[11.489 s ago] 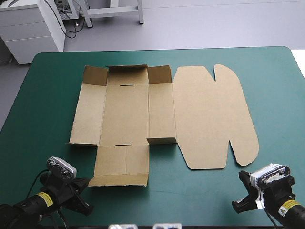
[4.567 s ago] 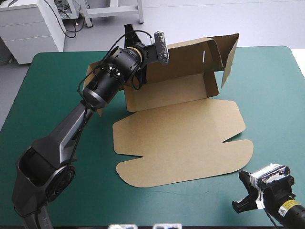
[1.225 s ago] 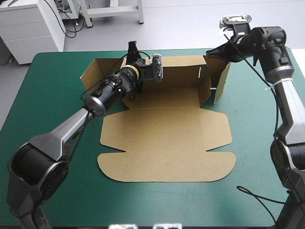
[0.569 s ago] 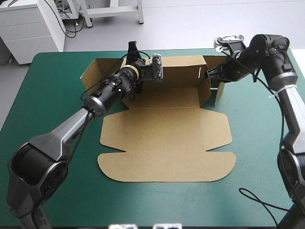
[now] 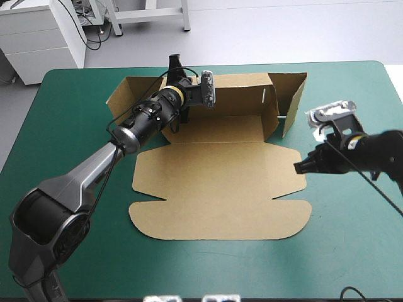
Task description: Fold the box
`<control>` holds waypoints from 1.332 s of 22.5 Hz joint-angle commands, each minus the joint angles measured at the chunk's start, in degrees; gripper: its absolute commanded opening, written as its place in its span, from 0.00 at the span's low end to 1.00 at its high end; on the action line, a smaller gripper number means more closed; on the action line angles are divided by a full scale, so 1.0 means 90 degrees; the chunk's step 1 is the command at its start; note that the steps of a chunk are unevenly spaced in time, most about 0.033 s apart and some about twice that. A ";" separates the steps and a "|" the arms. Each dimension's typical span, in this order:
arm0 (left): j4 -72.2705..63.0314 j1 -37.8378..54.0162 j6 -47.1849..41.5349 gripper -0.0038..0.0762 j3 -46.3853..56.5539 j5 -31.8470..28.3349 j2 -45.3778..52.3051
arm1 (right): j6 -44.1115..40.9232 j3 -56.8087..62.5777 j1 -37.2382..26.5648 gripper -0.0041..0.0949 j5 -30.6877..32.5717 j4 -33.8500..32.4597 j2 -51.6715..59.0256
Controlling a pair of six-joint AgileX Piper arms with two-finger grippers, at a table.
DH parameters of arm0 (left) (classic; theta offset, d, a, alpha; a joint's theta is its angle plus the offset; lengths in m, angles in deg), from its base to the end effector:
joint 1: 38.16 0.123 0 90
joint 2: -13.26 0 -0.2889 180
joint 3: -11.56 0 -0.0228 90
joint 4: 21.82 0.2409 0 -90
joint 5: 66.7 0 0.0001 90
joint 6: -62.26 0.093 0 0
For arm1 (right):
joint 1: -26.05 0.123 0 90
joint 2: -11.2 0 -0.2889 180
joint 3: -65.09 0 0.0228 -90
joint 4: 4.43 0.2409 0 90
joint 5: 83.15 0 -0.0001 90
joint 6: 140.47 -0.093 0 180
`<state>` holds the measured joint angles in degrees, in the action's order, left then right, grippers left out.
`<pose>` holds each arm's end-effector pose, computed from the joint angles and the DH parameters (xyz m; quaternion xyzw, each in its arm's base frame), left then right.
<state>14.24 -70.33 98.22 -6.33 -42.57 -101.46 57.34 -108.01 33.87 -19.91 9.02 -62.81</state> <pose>0.3872 -0.2170 0.3387 0.6155 0.5827 0.2646 0.4600 0.2041 0.0475 0.3881 -0.1920 0.9254 0.0887 0.3146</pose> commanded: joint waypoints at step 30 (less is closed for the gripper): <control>-0.0161 -0.0007 -0.0284 0.04 -0.0144 0.0294 0.0330 | -0.0127 -0.4751 -0.0037 0.02 -0.1121 -0.0124 -0.2533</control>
<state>14.13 -70.39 97.40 -6.33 -41.98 -101.39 57.25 -145.34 33.87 -29.35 7.88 -82.46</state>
